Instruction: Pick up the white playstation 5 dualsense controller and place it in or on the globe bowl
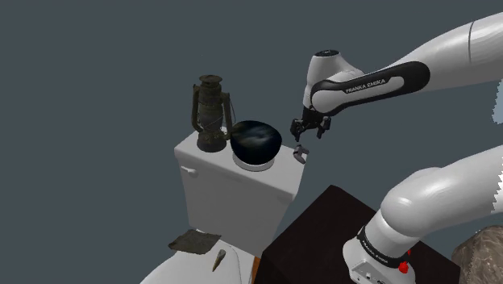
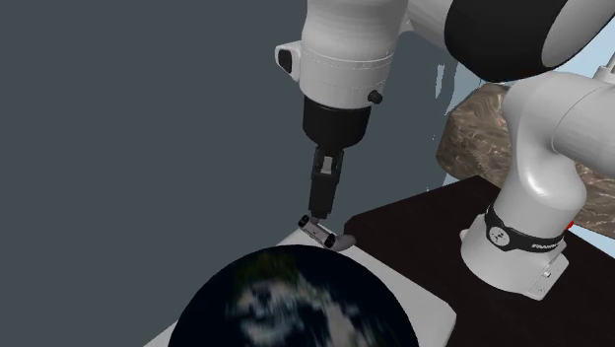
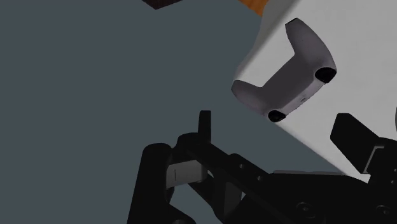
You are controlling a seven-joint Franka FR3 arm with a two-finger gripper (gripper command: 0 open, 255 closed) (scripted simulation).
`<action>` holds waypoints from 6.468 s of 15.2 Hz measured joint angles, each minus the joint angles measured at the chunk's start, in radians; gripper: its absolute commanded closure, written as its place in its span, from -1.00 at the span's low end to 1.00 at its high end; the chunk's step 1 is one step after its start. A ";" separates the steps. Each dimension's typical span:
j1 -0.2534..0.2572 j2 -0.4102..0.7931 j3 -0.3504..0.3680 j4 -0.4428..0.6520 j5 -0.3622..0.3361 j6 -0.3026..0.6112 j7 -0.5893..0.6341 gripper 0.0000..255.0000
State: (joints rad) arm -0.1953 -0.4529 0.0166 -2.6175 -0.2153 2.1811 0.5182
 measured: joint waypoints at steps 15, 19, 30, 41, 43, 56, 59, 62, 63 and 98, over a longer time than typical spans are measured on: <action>-0.011 0.044 0.006 -0.036 -0.028 0.105 0.047 1.00; -0.004 0.063 0.011 -0.014 -0.022 0.086 0.129 1.00; 0.092 0.029 -0.084 -0.021 0.328 0.154 -0.057 -1.00; 0.019 0.027 -0.009 -0.047 0.380 0.228 -0.116 -1.00; 0.007 0.029 0.003 -0.051 0.387 0.238 -0.122 1.00; -0.160 -0.021 0.243 -0.118 0.232 0.248 0.248 -1.00; -0.304 -0.030 0.445 -0.161 0.087 0.300 0.637 -1.00; -0.354 0.006 0.490 -0.185 0.040 0.362 0.713 -1.00; -0.368 0.022 0.500 -0.188 0.026 0.381 0.727 -1.00; -0.307 -0.106 0.416 -0.106 0.098 0.182 0.616 1.00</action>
State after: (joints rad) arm -0.5020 -0.5590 0.4321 -2.7236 -0.1172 2.3633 1.1345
